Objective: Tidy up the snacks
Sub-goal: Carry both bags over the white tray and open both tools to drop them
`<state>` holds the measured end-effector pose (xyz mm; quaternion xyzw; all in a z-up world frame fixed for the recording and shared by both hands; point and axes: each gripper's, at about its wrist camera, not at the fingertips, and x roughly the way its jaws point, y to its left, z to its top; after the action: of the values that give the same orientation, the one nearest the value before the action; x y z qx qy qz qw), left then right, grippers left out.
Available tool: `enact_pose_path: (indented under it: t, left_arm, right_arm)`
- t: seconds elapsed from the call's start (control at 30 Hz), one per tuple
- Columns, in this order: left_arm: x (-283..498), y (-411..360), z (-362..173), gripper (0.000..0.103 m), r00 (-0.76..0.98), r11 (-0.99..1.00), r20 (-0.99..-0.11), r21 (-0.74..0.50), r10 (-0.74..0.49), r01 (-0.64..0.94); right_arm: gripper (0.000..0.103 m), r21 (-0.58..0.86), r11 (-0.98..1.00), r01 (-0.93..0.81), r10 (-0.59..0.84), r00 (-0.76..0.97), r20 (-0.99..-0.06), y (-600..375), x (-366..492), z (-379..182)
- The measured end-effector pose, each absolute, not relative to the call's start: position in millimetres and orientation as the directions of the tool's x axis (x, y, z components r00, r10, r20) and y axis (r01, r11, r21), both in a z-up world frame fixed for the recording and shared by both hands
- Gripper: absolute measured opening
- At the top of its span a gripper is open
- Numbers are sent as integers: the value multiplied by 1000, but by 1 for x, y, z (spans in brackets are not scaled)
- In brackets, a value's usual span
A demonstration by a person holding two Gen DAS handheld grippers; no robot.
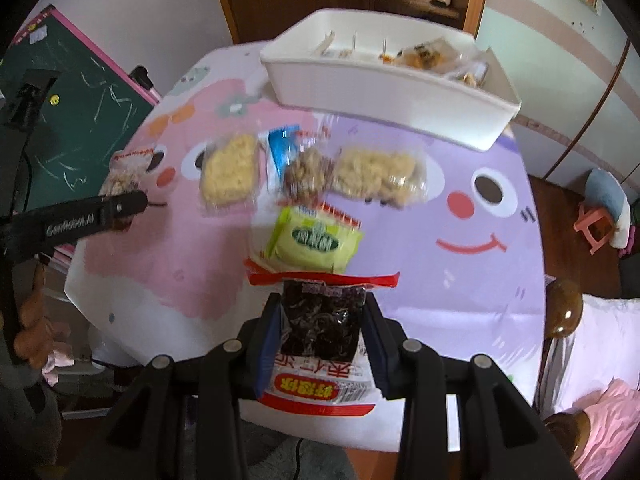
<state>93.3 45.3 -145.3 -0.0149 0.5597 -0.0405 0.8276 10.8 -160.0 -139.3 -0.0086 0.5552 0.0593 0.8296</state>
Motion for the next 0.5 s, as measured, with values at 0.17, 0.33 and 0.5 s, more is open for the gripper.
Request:
enact_pose_path:
  t: [0.17, 0.33, 0.5]
  left_arm:
    - [101, 23, -109, 47, 417, 991, -901, -79, -116, 106]
    - [114, 4, -82, 47, 441, 986, -888, -70, -130, 149]
    - [133, -10, -59, 47, 458, 982, -877, -69, -144, 176]
  right_arm:
    - [39, 46, 993, -108, 89, 432, -898, -164, 22, -112]
    - [39, 39, 995, -97, 82, 487, -869, -169, 35, -83]
    - [39, 40, 997, -60, 66, 532, -844, -182, 57, -55]
